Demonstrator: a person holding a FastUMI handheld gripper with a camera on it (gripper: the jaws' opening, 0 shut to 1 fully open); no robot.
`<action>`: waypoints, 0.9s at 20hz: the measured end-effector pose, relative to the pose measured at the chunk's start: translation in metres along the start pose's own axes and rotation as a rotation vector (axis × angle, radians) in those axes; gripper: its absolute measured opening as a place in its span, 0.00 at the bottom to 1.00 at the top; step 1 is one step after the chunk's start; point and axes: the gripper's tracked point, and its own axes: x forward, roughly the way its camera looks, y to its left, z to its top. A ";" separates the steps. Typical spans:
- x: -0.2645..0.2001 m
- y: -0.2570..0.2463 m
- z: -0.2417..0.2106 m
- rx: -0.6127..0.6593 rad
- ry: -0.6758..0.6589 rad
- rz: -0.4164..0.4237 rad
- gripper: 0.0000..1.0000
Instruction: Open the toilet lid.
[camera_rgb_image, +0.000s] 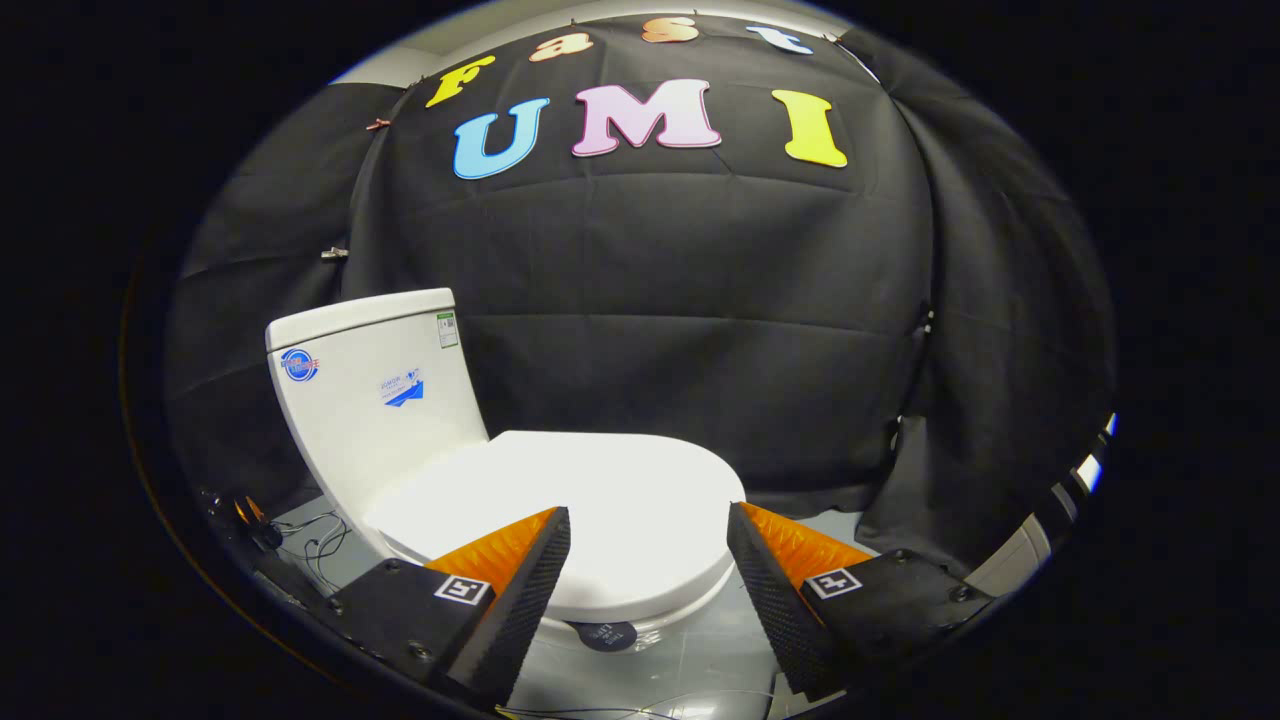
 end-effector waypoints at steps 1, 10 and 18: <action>0.001 -0.002 -0.008 0.009 0.030 -0.004 0.98; 0.005 -0.031 -0.078 0.157 0.279 -0.064 0.98; 0.011 -0.012 -0.125 0.333 0.438 0.010 0.99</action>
